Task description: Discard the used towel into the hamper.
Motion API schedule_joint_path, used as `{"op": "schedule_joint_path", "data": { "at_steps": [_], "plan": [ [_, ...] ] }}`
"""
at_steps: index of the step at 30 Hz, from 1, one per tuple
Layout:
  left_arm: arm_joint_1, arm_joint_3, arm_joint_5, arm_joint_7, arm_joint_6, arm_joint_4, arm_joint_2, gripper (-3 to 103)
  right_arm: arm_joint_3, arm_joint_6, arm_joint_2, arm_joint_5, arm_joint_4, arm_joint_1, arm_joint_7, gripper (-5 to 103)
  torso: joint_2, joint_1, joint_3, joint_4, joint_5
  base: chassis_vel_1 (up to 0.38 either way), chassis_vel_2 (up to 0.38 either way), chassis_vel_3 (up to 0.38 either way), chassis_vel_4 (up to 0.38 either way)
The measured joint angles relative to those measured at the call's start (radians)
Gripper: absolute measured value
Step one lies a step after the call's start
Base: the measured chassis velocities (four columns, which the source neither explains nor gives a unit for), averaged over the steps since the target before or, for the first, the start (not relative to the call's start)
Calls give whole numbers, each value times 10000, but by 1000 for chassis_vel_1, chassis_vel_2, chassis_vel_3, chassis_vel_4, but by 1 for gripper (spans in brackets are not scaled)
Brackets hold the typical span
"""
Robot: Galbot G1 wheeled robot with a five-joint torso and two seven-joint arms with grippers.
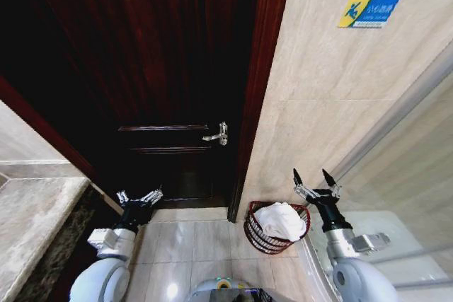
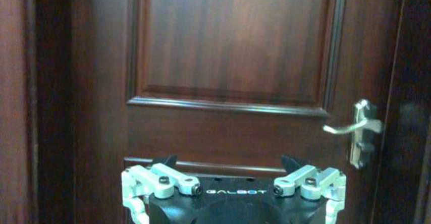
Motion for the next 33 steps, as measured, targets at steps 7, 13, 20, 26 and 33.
{"op": "schedule_joint_path", "data": {
  "at_steps": [7, 13, 20, 26, 33],
  "plan": [
    [311, 481, 873, -118, -1126, 4, -1014, 100, -99, 150, 41, 341, 620, -452, 387, 100, 1, -2, -2, -7, 5, 0, 0, 0, 0],
    [751, 1157, 2063, -292, -2662, -17, -2325, 100, -340, 242, 44, 207, 495, -529, -3, 100, 1, -1, -1, -4, 8, 0, 0, 0, 0],
    [534, 1201, 1756, -319, -3138, -9, -2406, 100, -492, 825, 48, 321, -540, -513, -626, 100, 0, -1, -1, -6, 7, 0, 0, 0, 0],
    [482, 1120, 1615, -365, -3186, 169, -2374, 100, -604, 911, 53, 382, -493, -412, -555, 100, 1, -1, -1, -6, 6, 0, 0, 0, 0],
    [451, 1216, 1590, -390, -3214, 340, -2347, 100, -640, 874, 53, 379, -188, -323, -433, 100, 0, -1, -1, -6, 4, 0, 0, 0, 0]
  ]
}}
